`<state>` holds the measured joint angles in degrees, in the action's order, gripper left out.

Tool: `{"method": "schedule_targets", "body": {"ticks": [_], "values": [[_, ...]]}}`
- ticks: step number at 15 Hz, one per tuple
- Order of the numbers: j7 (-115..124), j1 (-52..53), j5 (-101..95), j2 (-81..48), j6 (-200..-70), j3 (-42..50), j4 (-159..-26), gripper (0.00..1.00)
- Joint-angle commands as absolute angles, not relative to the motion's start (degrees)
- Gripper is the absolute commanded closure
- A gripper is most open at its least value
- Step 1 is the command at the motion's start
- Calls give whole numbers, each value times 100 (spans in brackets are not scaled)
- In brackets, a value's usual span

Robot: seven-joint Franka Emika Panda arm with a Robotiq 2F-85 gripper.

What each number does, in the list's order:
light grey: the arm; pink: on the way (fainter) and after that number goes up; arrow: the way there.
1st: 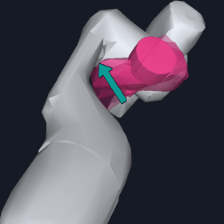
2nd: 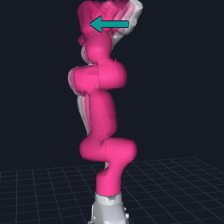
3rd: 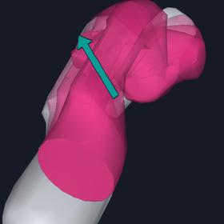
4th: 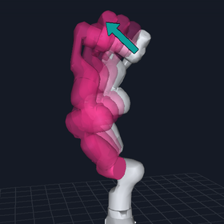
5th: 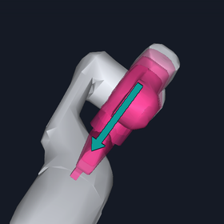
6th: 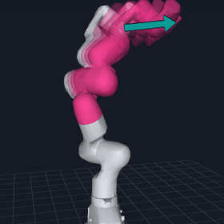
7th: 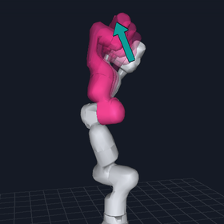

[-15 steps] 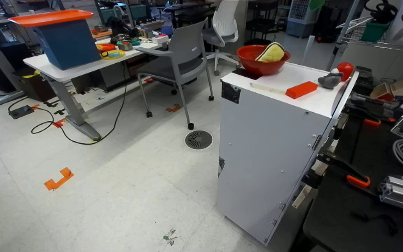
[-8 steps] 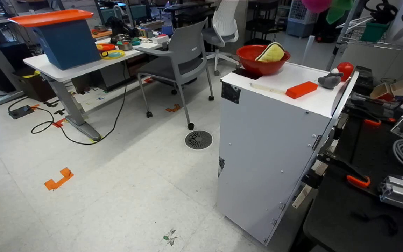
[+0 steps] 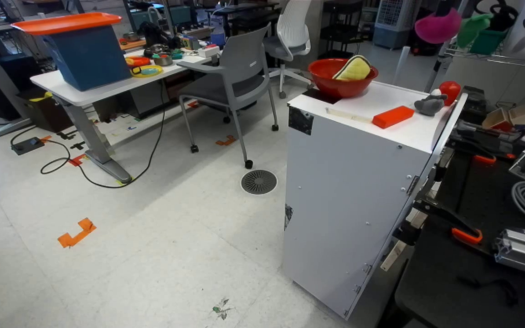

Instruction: Put the purple toy on the top of the fridge

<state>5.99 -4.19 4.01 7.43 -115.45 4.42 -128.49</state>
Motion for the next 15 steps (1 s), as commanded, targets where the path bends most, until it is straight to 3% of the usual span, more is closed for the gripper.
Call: {"method": "schedule_targets", "body": {"ticks": [1, 6, 7, 10, 15], "values": [[133, -456, -198, 386, -11391, 439, -12417, 99], [142, -405, -592, 219, -11688, 386, -12242, 99], [191, -398, -650, 211, -11719, 372, -12226, 72], [284, -386, -756, 197, -11809, 352, -12194, 56], [386, -393, -831, 235, -11941, 353, -12237, 19]]}}
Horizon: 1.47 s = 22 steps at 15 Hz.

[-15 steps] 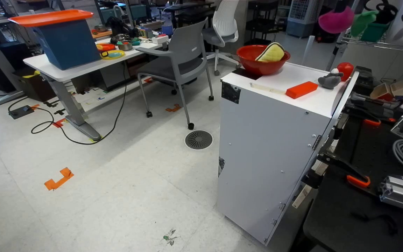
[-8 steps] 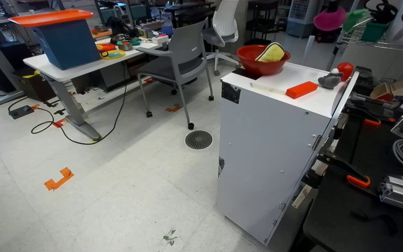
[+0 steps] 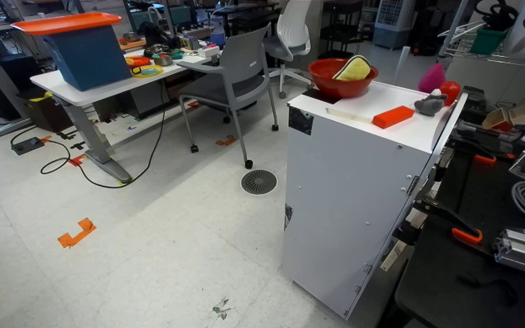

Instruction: Put the purple toy on the top of the fridge

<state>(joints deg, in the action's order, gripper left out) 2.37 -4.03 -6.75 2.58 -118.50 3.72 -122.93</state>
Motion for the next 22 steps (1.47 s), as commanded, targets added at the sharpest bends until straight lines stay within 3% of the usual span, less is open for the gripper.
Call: {"method": "schedule_targets", "body": {"ticks": [1, 2, 4, 22], "values": [[399, -397, -828, 250, -11972, 357, -12258, 12], [416, -401, -822, 260, -12003, 361, -12269, 4], [439, -407, -813, 278, -12040, 367, -12289, 0], [455, -408, -690, 272, -12150, 376, -12288, 0]]}}
